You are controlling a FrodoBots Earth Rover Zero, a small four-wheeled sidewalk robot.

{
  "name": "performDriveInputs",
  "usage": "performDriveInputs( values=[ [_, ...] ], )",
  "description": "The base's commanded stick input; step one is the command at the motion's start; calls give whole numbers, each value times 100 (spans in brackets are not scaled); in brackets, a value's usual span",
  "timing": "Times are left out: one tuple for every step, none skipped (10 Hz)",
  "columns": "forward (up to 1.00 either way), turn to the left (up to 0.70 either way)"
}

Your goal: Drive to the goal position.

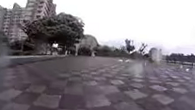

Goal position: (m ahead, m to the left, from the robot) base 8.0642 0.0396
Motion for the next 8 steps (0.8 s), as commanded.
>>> performDriveInputs(
  values=[
    [97,0],
    [97,0],
    [97,0],
    [97,0],
    [97,0],
    [97,0],
    [97,0],
    [97,0]
  ],
)
